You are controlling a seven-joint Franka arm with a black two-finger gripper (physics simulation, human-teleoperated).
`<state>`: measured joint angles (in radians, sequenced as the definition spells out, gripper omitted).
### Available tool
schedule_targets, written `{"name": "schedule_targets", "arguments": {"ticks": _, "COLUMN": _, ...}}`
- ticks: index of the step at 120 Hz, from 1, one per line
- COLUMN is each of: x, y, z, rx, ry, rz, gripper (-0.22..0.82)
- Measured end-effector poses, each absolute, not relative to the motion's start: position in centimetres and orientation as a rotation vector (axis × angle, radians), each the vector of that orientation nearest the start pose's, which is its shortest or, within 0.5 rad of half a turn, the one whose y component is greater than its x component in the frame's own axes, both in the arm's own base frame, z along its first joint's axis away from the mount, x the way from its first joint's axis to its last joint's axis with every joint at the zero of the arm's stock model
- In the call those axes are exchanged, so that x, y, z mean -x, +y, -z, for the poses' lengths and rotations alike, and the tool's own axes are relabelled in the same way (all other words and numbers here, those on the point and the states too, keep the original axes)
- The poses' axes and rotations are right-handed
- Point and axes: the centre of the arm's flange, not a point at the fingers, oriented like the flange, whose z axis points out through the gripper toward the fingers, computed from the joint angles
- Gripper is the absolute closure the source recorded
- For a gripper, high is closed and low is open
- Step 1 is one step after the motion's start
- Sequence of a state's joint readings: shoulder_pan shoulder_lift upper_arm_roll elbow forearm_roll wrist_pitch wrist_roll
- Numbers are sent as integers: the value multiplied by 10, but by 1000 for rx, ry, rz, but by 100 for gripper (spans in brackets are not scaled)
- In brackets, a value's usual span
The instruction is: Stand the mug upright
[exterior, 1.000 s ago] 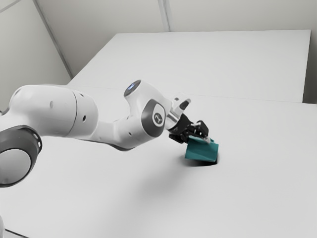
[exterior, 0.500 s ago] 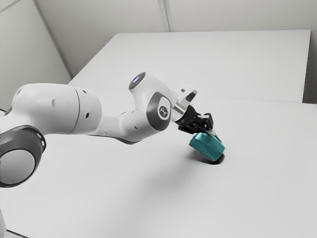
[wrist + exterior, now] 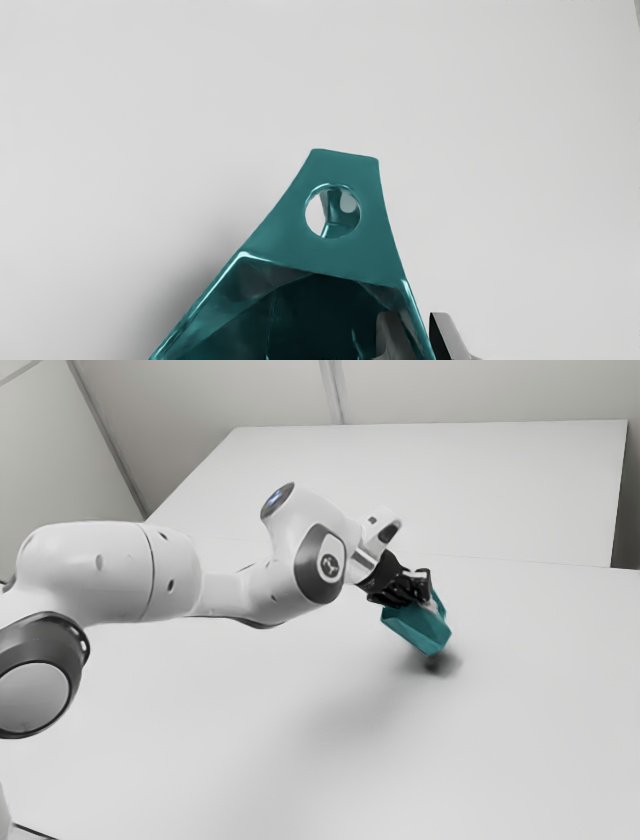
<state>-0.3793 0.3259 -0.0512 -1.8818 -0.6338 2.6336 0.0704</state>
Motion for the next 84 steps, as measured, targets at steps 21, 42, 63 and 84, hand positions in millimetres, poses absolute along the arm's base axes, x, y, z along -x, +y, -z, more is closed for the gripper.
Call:
{"name": "schedule_targets", "arguments": {"ticks": 21, "x": -598, "y": -176, "z": -404, "rx": 3484, "ry": 31, "rz": 447, "gripper": 77}}
{"name": "schedule_targets", "arguments": {"ticks": 42, "x": -584, "y": -89, "z": -412, "rx": 3350, "ry": 22, "rz": 271, "gripper": 77}}
{"name": "schedule_targets", "arguments": {"ticks": 63, "x": -578, "y": -43, "z": -405, "rx": 3188, "ry": 97, "rz": 129, "gripper": 78}}
{"name": "schedule_targets", "arguments": {"ticks": 84, "x": -577, "y": 3, "z": -394, "rx": 3089, "ry": 80, "rz": 48, "gripper": 78}}
